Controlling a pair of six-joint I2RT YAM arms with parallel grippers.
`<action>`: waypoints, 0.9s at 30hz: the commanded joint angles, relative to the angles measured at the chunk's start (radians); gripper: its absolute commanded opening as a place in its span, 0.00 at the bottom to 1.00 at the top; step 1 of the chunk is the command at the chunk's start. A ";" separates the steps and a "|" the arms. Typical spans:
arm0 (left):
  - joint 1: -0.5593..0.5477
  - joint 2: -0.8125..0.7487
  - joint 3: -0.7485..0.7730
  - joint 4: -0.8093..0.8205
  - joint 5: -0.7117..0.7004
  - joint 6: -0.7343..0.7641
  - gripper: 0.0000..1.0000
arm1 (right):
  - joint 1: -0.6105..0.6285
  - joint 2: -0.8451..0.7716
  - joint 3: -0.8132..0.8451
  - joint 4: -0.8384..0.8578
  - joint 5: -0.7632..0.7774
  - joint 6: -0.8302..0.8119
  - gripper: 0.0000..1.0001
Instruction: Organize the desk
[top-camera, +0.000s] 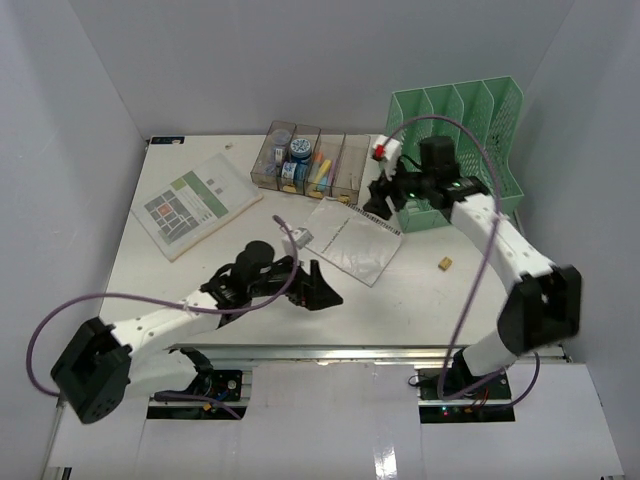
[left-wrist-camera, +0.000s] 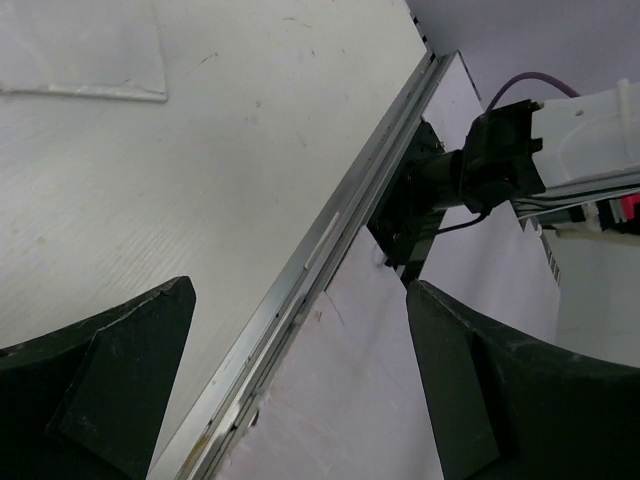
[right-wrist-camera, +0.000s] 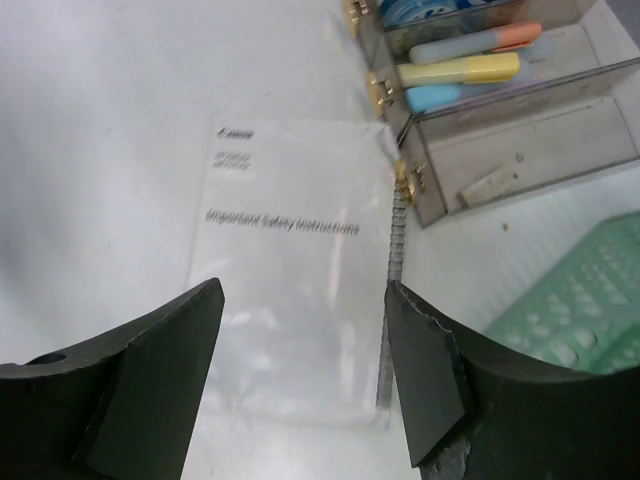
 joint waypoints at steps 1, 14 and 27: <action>-0.150 0.229 0.203 -0.007 -0.168 0.050 0.98 | -0.216 -0.288 -0.296 -0.229 -0.198 -0.205 0.72; -0.315 0.577 0.531 -0.099 -0.359 0.069 0.98 | -0.647 -0.321 -0.477 -0.363 -0.075 -0.269 0.72; -0.398 0.441 0.351 -0.060 -0.520 0.037 0.98 | -0.660 0.008 -0.354 -0.230 -0.151 0.173 0.79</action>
